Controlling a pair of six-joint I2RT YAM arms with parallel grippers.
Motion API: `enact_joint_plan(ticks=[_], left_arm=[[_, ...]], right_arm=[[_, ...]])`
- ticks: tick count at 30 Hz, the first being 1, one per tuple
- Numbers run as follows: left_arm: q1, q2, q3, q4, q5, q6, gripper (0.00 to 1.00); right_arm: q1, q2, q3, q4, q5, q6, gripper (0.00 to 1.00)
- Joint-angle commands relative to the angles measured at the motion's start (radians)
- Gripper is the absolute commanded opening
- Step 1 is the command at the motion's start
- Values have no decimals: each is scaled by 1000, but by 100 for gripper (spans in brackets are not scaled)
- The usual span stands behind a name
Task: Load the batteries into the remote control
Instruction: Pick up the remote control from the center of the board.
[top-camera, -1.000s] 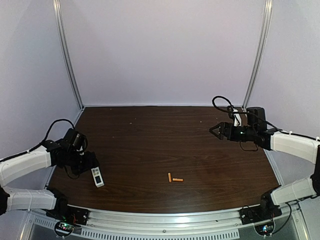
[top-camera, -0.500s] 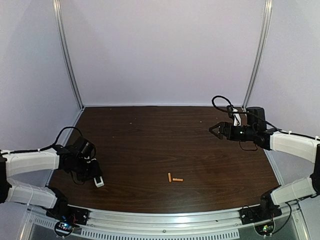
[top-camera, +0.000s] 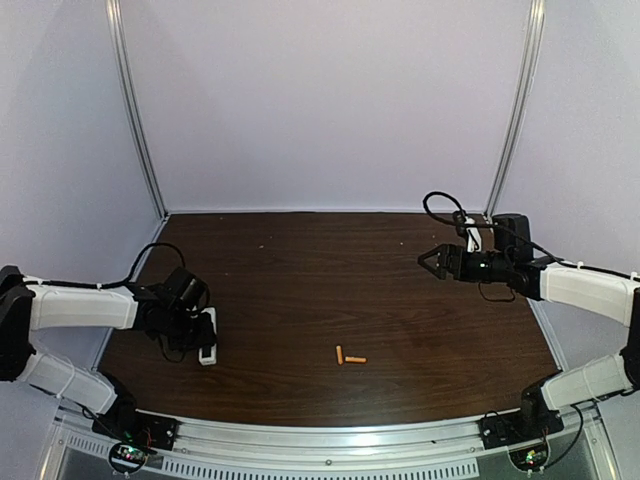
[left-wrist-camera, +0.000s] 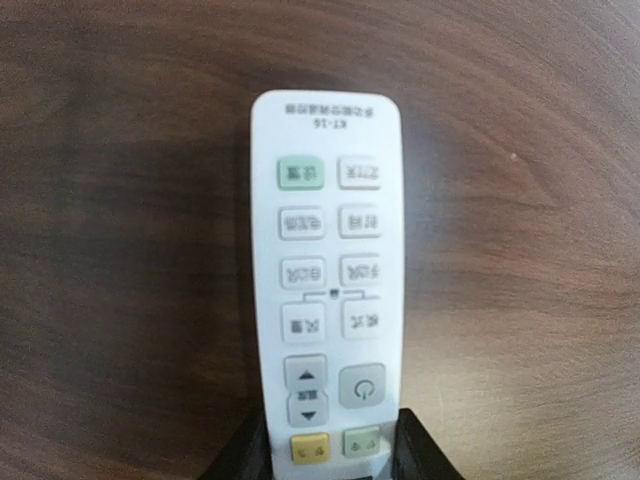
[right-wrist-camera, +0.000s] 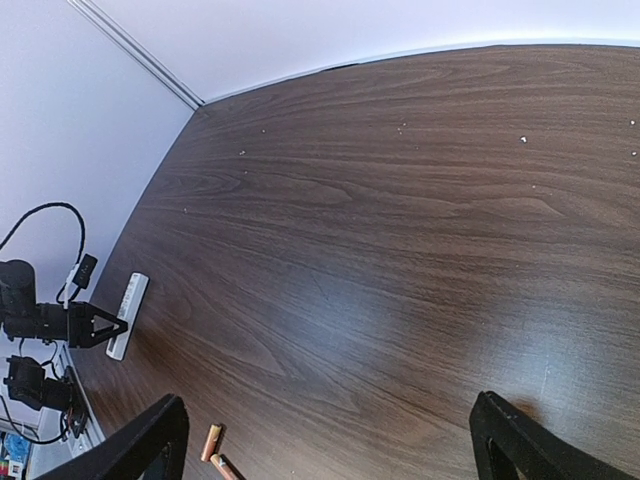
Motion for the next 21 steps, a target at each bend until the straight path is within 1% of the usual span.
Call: enact_joint_plan(ticks=[1,3,7,13,17,21], left_arm=[[-17,58,8,41,30,126,29],[-17,61,20,67,62,184,29],[-17,98,66,69,111,295,28],[-19,136,169,59,291,464,25],[-21,154,233,52,391,534,25],[-78,237,336,-4,319,622,25]], right_arm=[[6,-19,19,-19,-26,-26,100],[7,-35,19,-23,-32,-40,100],[21,-83,21,-51,-30,-82,100],[103,-170,16,-76,44,-160,100],[162,-179,11,-86,107,-192,100],[195,-166,17,-101,129,-207,100]])
